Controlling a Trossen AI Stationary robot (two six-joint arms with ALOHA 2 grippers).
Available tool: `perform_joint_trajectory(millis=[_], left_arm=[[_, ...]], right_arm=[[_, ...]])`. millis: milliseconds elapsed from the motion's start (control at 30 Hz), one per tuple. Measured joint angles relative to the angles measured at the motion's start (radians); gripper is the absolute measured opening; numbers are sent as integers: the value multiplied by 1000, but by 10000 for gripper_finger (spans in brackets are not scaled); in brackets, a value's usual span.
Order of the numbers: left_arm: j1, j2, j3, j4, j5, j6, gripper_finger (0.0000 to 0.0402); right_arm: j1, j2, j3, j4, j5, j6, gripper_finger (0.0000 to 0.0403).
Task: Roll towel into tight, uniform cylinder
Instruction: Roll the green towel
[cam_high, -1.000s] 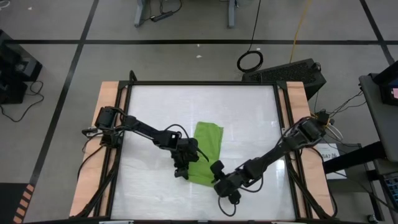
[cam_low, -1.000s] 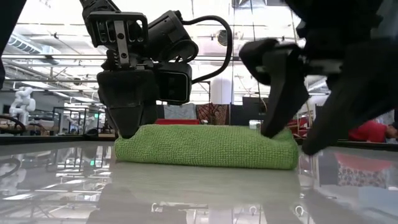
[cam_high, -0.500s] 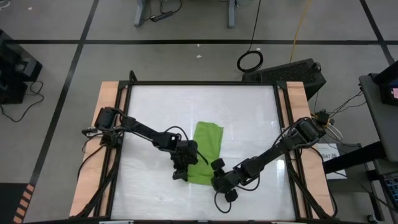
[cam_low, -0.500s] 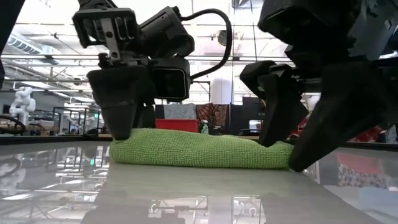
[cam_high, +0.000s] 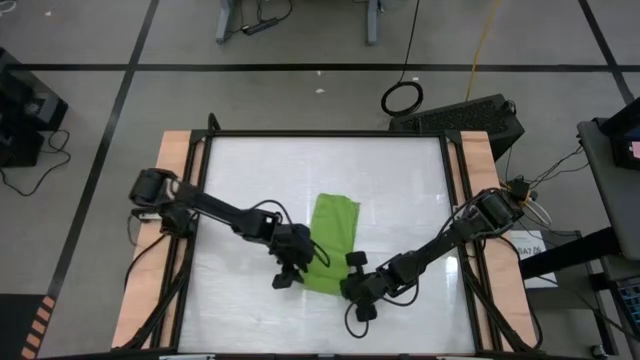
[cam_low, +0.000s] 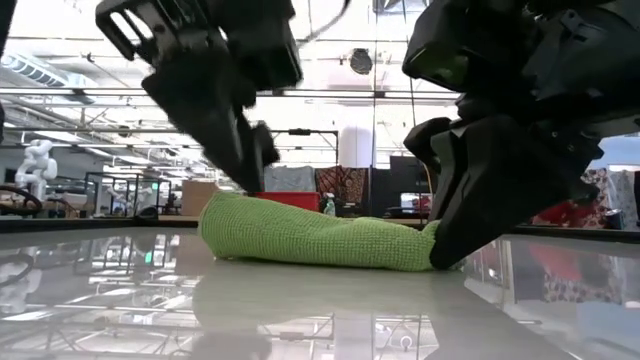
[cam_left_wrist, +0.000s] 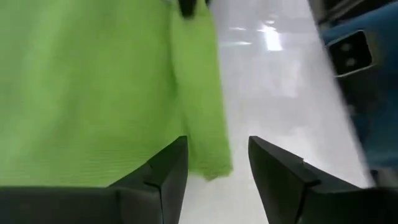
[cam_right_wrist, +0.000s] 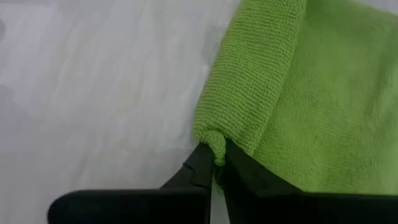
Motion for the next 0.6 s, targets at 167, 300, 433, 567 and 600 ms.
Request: perform_joint_trajectory(millis=[167, 300, 433, 567, 600], left_arm=[[-60, -100, 0, -43, -218, 191, 167], [-135, -101, 0, -18, -276, 334, 167], [-193, -49, -1, -7, -352, 428, 167], [-209, 10, 0, 27, -394, 457, 167], [-210, 24, -2, 32, -393, 459, 169]], right_arm=[[6, -7, -2, 1, -11, 22, 4], [6, -11, -2, 2, -40, 51, 3], [7, -12, -2, 12, -68, 67, 2], [7, -12, -2, 21, -73, 91, 1], [7, -12, -2, 23, -74, 93, 1]])
